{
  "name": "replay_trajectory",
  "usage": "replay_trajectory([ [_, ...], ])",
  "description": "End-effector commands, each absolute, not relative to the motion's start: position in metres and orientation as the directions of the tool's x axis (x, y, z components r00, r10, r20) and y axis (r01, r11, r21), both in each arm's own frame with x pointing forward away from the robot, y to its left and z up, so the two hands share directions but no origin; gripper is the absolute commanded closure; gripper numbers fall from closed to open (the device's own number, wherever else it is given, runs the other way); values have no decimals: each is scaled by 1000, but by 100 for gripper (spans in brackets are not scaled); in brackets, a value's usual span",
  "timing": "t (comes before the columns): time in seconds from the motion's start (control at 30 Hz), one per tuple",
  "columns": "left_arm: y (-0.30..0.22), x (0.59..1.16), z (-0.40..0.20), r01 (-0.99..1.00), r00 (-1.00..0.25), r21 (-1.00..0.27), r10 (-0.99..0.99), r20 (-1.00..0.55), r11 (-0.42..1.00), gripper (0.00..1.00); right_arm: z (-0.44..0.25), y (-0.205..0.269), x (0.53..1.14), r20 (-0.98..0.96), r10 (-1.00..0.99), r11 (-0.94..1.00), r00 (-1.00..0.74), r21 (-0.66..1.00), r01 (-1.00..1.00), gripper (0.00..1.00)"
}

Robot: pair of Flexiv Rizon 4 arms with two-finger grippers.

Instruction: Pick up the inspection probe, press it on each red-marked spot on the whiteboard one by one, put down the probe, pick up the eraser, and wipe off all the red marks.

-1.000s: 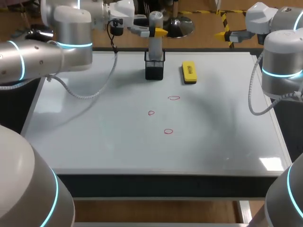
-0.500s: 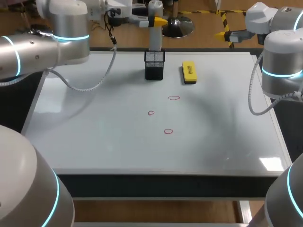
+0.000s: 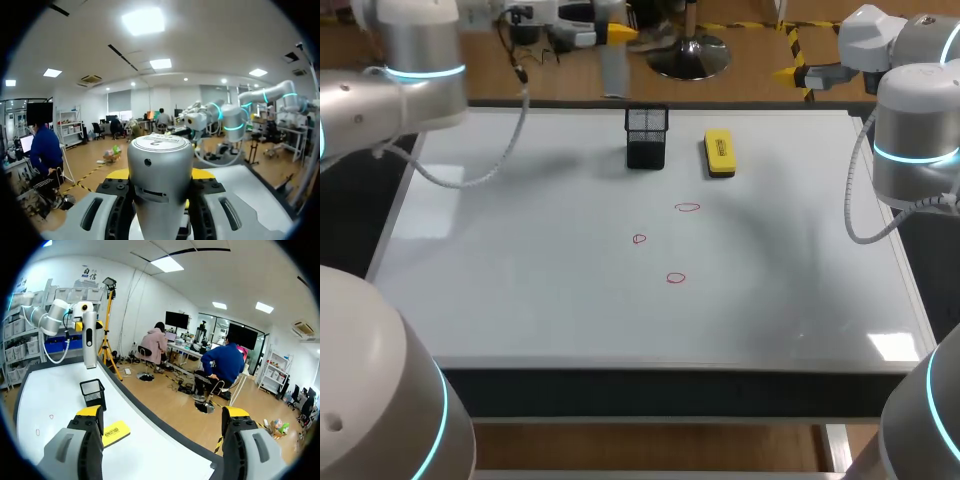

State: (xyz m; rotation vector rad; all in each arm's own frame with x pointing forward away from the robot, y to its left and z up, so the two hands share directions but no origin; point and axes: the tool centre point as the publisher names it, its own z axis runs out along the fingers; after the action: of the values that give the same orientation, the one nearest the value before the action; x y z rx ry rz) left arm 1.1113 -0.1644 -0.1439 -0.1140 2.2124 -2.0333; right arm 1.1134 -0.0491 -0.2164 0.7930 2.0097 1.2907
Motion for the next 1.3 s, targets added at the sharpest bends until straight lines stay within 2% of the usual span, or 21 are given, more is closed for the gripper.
replay_trajectory([
  [0.03, -134, 1099, -141, 36, -981, -996, -187, -51, 84, 100, -216, -49, 1114, -174, 755, 345, -632, 926, 157, 0],
  [0.5, -53, 1092, -168, -23, -943, -992, -331, -21, 128, 100, -216, -49, 1114, -174, 755, 345, -632, 926, 157, 0],
  [1.3, 14, 1078, -211, -83, -869, -986, -494, 0, 147, 100, -216, -49, 1114, -174, 755, 345, -632, 926, 157, 0],
])
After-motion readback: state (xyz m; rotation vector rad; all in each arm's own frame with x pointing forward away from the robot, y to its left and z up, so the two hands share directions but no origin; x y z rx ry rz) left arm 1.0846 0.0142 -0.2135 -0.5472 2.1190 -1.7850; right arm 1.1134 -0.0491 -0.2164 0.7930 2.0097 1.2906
